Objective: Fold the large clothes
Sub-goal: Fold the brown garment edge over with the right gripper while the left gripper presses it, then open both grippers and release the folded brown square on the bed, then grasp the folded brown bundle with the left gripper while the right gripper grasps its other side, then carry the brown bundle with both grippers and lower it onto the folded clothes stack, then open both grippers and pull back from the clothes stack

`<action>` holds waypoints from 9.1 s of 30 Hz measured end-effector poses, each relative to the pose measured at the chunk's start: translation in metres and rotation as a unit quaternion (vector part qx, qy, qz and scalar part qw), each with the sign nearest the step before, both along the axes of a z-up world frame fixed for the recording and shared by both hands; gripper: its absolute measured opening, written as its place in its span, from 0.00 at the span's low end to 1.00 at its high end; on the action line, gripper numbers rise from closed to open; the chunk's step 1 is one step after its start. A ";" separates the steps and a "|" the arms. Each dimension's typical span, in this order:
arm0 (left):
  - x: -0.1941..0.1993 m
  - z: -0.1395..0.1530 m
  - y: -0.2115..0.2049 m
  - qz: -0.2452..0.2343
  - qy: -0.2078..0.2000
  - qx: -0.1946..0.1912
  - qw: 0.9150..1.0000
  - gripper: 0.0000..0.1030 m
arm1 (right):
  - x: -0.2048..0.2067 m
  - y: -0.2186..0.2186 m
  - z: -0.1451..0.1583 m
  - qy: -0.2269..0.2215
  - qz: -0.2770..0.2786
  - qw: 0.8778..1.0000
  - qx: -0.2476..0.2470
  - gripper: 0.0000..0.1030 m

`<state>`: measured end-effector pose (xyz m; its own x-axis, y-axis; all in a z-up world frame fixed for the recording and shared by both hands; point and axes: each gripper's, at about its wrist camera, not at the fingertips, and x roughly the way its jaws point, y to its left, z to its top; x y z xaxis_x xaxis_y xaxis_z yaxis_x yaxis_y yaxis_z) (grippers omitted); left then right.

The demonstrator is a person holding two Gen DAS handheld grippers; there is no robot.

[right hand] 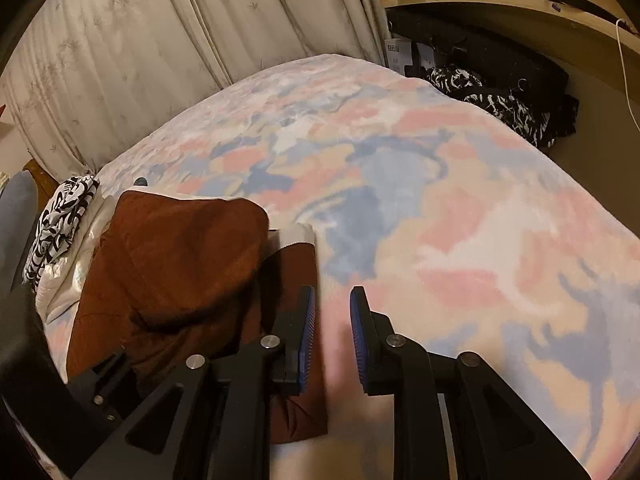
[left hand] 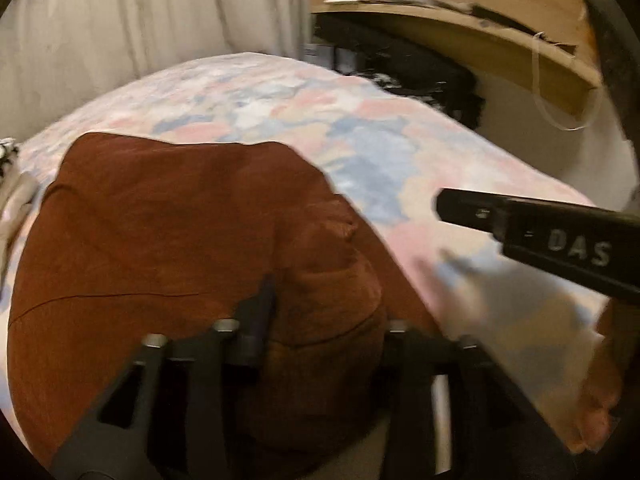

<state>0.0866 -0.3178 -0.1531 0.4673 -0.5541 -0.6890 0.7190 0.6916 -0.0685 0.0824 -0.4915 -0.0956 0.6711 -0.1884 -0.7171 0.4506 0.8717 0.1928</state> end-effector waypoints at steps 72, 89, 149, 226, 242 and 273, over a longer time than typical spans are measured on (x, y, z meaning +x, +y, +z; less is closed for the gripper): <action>0.150 0.044 0.084 0.137 -0.010 0.071 0.988 0.40 | 0.147 0.014 -0.022 0.105 0.045 0.992 -0.048 0.45; 0.140 0.080 0.132 0.163 0.083 0.023 0.983 0.47 | 0.073 0.016 0.042 0.058 0.086 0.995 -0.008 0.45; 0.156 -0.045 0.165 0.105 0.332 -0.122 0.929 0.90 | 0.096 -0.008 -0.076 0.068 0.228 0.926 0.294 0.50; 0.396 0.239 0.598 0.255 -0.027 -0.006 0.966 0.60 | 0.410 0.493 0.153 -0.063 0.283 0.957 0.031 0.53; 0.443 0.187 0.578 0.311 -0.050 0.051 0.948 0.18 | 0.477 0.563 0.091 -0.019 0.269 0.961 -0.055 0.23; 0.286 0.233 0.515 0.364 -0.021 0.013 0.931 0.74 | 0.311 0.491 0.166 -0.013 0.263 0.962 -0.075 0.64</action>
<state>0.3730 0.1974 0.0802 0.7392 -0.0631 -0.6705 0.0603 0.9978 -0.0275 0.3933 0.0000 0.0700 0.7195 0.0827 -0.6895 -0.0639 0.9966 0.0528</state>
